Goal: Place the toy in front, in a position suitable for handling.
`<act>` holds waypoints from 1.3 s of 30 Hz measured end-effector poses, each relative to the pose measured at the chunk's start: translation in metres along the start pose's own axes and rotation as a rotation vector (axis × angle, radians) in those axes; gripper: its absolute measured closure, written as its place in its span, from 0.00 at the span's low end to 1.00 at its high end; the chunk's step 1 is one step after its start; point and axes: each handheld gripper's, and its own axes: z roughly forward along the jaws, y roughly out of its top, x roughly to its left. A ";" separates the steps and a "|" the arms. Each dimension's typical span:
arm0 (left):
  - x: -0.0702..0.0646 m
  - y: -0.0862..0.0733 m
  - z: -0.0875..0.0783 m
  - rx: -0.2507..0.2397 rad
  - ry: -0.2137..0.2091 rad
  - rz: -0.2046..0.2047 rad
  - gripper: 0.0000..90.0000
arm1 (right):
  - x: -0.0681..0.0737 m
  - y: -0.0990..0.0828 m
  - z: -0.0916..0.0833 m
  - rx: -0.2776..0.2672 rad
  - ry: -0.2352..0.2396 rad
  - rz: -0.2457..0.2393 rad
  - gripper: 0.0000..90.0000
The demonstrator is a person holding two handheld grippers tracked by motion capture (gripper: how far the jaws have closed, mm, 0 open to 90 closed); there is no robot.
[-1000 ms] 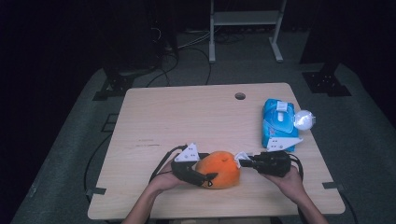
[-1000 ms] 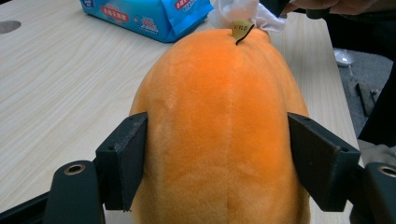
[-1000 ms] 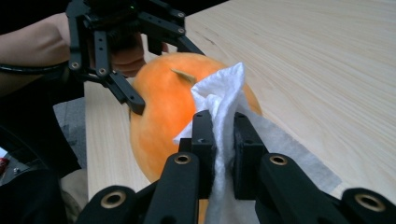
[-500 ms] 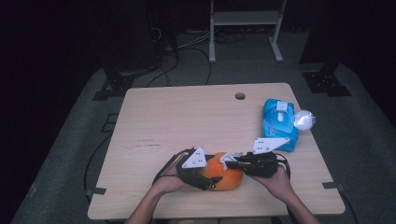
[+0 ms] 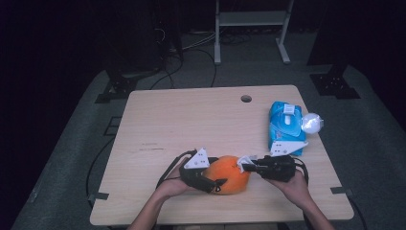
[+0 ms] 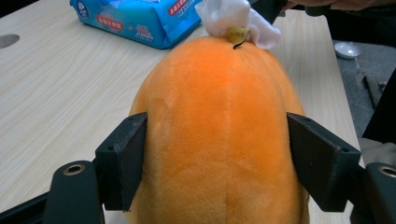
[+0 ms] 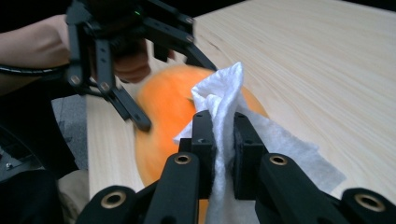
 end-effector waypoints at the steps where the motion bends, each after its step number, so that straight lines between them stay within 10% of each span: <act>1: -0.001 0.002 0.001 0.006 0.006 0.008 0.28 | 0.003 0.003 0.002 -0.006 0.006 -0.017 0.90; 9: -0.013 0.010 0.008 0.020 0.035 0.049 0.28 | 0.028 0.023 0.023 0.019 0.008 -0.130 0.90; 25: -0.012 0.007 0.010 -0.020 0.009 0.035 0.25 | 0.022 0.021 0.016 0.028 -0.017 -0.117 0.91; 32: -0.001 0.006 0.004 -0.025 0.007 -0.046 0.13 | 0.014 0.014 0.013 0.042 -0.014 -0.086 0.91; 39: 0.002 0.002 0.004 -0.040 -0.023 -0.080 0.21 | 0.012 0.013 0.012 0.044 -0.018 -0.077 0.91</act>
